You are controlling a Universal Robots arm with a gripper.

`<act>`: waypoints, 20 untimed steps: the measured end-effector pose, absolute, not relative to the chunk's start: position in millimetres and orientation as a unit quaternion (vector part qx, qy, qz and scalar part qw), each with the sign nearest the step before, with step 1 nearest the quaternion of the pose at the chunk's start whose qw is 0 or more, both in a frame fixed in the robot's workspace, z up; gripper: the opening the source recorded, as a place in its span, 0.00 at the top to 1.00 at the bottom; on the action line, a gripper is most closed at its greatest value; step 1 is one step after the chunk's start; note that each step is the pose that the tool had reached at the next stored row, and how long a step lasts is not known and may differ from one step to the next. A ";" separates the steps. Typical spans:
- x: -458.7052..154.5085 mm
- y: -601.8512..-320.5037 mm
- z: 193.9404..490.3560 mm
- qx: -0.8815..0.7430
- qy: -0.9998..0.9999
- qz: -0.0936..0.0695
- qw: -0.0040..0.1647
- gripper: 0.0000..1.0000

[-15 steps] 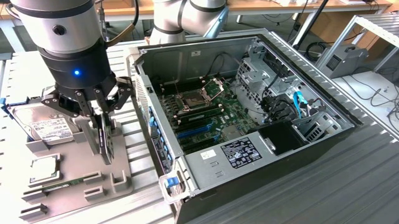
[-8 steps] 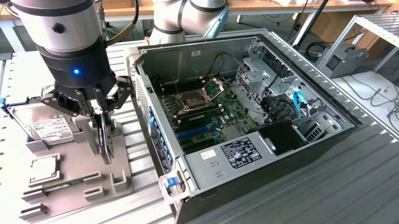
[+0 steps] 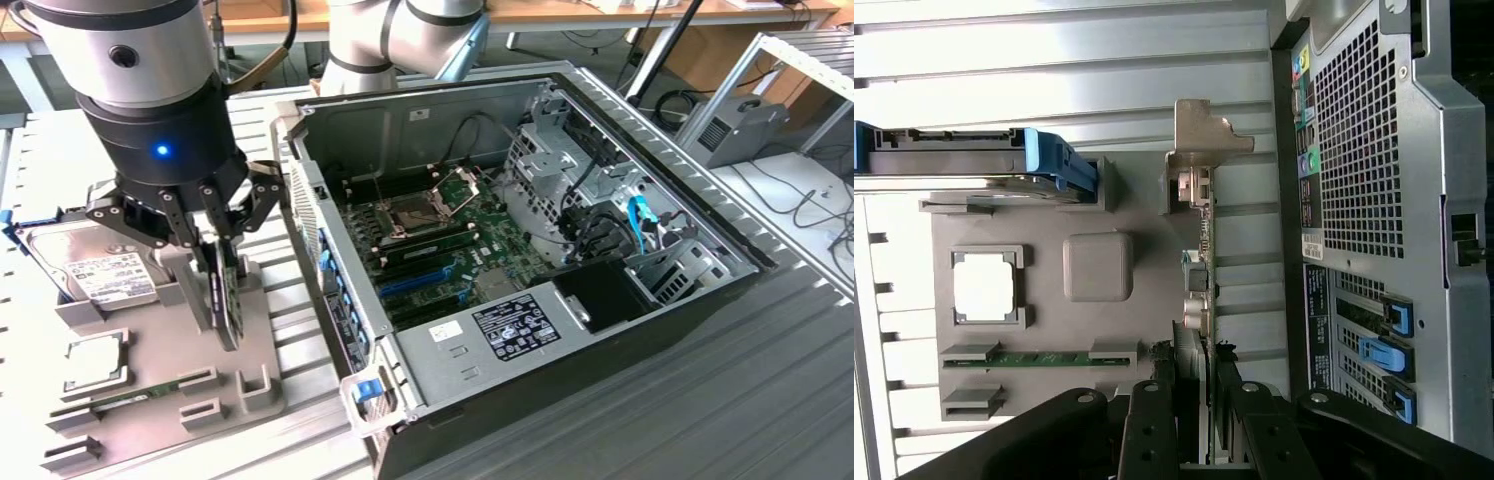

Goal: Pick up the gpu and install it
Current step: 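Pick up the gpu and move the gpu toward the slot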

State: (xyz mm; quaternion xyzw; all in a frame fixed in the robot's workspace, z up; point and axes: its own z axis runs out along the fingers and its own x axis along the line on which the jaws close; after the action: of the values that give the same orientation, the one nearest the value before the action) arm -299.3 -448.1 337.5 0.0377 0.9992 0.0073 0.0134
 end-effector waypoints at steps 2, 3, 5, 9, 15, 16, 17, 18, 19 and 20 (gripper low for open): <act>-299.3 -448.1 338.5 0.038 0.999 0.007 0.013 0.74; -299.3 -448.1 338.8 0.038 0.999 0.007 0.013 0.74; -299.4 -448.1 339.3 0.038 0.999 0.007 0.013 0.74; -299.3 -448.1 340.2 0.038 0.999 0.007 0.013 0.74; -299.4 -448.1 341.6 0.038 0.999 0.007 0.013 0.74; -299.4 -448.1 341.8 0.038 0.999 0.007 0.013 0.74; -299.3 -448.1 341.9 0.038 0.999 0.007 0.013 0.74; -299.3 -448.1 342.1 0.038 0.999 0.007 0.013 0.74; -299.3 -448.1 342.4 0.038 0.999 0.007 0.013 0.74; -299.3 -448.1 342.5 0.038 0.999 0.007 0.013 0.74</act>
State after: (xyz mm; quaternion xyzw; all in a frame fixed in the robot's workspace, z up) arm -299.3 -448.1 342.5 0.0377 0.9992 0.0074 0.0134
